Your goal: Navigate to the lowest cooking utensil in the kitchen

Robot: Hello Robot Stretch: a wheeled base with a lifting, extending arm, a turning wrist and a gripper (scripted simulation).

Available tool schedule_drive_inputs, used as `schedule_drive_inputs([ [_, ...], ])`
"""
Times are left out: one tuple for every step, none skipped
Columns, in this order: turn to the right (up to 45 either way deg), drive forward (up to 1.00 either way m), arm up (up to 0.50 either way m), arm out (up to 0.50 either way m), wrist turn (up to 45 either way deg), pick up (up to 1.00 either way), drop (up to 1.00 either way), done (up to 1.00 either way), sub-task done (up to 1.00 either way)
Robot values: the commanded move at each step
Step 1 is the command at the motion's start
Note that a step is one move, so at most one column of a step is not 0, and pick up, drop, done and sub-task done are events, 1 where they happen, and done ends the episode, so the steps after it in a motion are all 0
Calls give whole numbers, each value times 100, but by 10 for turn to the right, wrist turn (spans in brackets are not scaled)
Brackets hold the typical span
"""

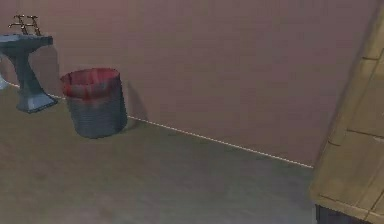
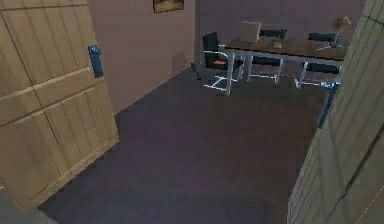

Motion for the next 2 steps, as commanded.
schedule_drive_inputs([
  [-450, 0, 0, 0, 0, 0, 0, 0, 0],
  [-120, 0, 0, 0, 0, 0, 0, 0, 0],
])
